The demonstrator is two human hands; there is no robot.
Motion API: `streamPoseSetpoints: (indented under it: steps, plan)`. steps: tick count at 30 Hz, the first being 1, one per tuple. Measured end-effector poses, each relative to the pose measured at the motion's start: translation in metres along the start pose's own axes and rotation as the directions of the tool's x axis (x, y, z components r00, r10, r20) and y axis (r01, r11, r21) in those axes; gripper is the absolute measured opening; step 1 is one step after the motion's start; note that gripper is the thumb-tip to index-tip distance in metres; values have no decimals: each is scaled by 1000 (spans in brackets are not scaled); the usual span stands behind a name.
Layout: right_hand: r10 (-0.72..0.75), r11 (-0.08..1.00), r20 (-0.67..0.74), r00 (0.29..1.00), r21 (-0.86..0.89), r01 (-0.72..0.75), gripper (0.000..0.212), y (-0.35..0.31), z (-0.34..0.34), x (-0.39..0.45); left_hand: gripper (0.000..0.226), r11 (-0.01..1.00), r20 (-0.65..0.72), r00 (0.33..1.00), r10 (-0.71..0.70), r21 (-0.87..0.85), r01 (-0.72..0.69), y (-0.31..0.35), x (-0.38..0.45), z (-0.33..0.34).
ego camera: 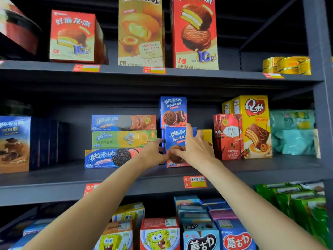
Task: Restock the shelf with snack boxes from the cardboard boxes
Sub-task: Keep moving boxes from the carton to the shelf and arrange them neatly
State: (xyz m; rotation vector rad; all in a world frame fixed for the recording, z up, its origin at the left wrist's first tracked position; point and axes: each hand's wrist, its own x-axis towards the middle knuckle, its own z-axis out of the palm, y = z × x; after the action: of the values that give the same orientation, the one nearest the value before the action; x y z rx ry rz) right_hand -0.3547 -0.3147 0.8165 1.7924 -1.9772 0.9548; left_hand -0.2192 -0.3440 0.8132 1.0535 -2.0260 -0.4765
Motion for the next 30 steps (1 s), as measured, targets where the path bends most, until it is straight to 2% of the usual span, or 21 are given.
streamPoseSetpoints:
  steps: [3,7,11,15,17,19,22,24,27,29,30]
  plan:
    - [-8,999,-4,1000,36,9,94,0,3,2,57,999,-39,999,-14,-32,13,-4,2,-2]
    - [-14,999,-15,1000,35,15,92,-2,4,-1,40,996,-155,988,-16,-89,3,-4,2,-4]
    - [-7,1000,-41,999,4,7,94,-6,6,-6,30,998,-228,972,50,-27,-58,-4,-5,-5]
    - [-40,998,-285,958,-57,25,83,-21,1,-22,27,990,-352,926,139,58,-127,-9,-23,-13]
    - [-104,995,-410,906,-42,96,69,-38,-1,-35,26,984,-432,885,176,103,-145,-10,-40,-22]
    - [-172,970,-479,861,72,233,58,-64,1,-50,26,983,-511,840,184,110,-148,-14,-63,-34]
    - [-290,827,-549,784,268,494,53,-117,17,-87,24,990,-595,791,140,60,-131,-31,-108,-60]
    - [-337,713,-583,739,354,605,54,-153,39,-126,24,993,-629,768,117,50,-109,-56,-150,-77]
    - [-393,616,-508,766,473,630,53,-194,95,-205,35,998,-577,816,44,68,-6,-117,-240,-84]
    - [-492,606,-349,797,521,602,51,-209,153,-273,38,987,-473,877,-88,75,140,-175,-316,-75]
    - [-566,606,-235,790,532,592,51,-212,186,-311,37,966,-426,884,-193,77,248,-206,-357,-66]
